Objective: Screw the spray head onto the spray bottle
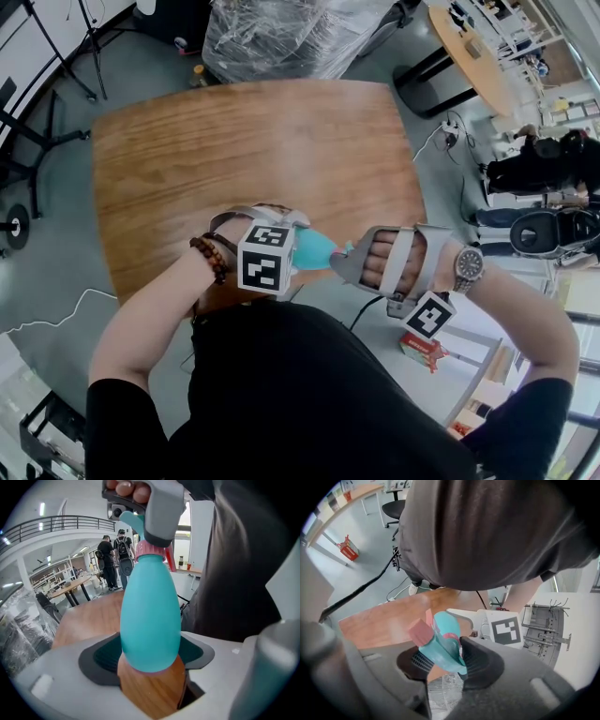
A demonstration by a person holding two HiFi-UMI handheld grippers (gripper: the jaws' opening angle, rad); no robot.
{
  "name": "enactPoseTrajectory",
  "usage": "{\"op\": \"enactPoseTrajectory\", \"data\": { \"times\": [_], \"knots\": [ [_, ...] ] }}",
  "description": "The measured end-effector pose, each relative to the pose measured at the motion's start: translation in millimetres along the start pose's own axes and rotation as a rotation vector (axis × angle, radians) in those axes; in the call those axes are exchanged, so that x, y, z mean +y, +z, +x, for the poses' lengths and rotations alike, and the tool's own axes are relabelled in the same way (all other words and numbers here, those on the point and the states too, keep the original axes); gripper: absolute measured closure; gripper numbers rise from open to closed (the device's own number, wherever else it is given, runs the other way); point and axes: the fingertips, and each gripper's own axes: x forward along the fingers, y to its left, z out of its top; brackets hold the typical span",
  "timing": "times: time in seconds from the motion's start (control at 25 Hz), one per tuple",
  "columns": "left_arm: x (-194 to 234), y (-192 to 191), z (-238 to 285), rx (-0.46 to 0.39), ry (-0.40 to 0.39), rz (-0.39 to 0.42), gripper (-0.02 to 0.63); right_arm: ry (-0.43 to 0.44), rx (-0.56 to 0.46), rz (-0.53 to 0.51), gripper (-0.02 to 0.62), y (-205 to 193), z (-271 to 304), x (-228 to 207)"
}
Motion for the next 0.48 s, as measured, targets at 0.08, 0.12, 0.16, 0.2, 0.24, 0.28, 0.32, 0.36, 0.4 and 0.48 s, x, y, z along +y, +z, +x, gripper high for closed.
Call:
{"op": "enactPoseTrajectory", "data": {
  "times": [0.08,0.12,0.16,0.2,0.24,0.28,0.32,0.36,0.4,0.48],
  "knots": [
    [0.2,-1.0,0.1,0.008,0.01,0.004,0.212,0.005,0.001,0.02,0.462,0.8,1.2,0.8],
    [1.2,-1.7,0.1,0.012,0.02,0.003,0.212,0.014,0.003,0.054,0.468,0.2,2.0,1.0],
    [3.5,-2.5,0.1,0.014,0.037,0.0,0.212,0.03,0.005,0.117,0.469,-1.5,3.0,0.6],
    [7.2,-3.4,0.0,0.018,0.059,-0.005,0.213,0.054,0.006,0.212,0.471,-4.5,4.5,-0.1],
    [11.8,-4.5,-0.1,0.022,0.086,-0.011,0.213,0.086,0.007,0.337,0.471,-8.9,6.5,-0.7],
    [17.0,-6.1,-0.3,0.027,0.115,-0.019,0.213,0.12,0.007,0.484,0.471,-14.4,8.9,-0.7],
    [22.3,-7.8,-0.6,0.033,0.145,-0.026,0.213,0.154,0.006,0.643,0.471,-20.2,11.5,0.0],
    [27.5,-9.5,-0.9,0.039,0.175,-0.034,0.213,0.186,0.001,0.808,0.471,-25.8,14.2,1.2],
    [32.2,-11.1,-1.3,0.046,0.206,-0.041,0.213,0.214,-0.009,0.969,0.471,-30.8,17.0,2.7],
    [40.3,-14.3,-1.9,0.057,0.263,-0.061,0.213,0.261,-0.027,1.263,0.471,-40.8,21.6,2.6]
  ]
}}
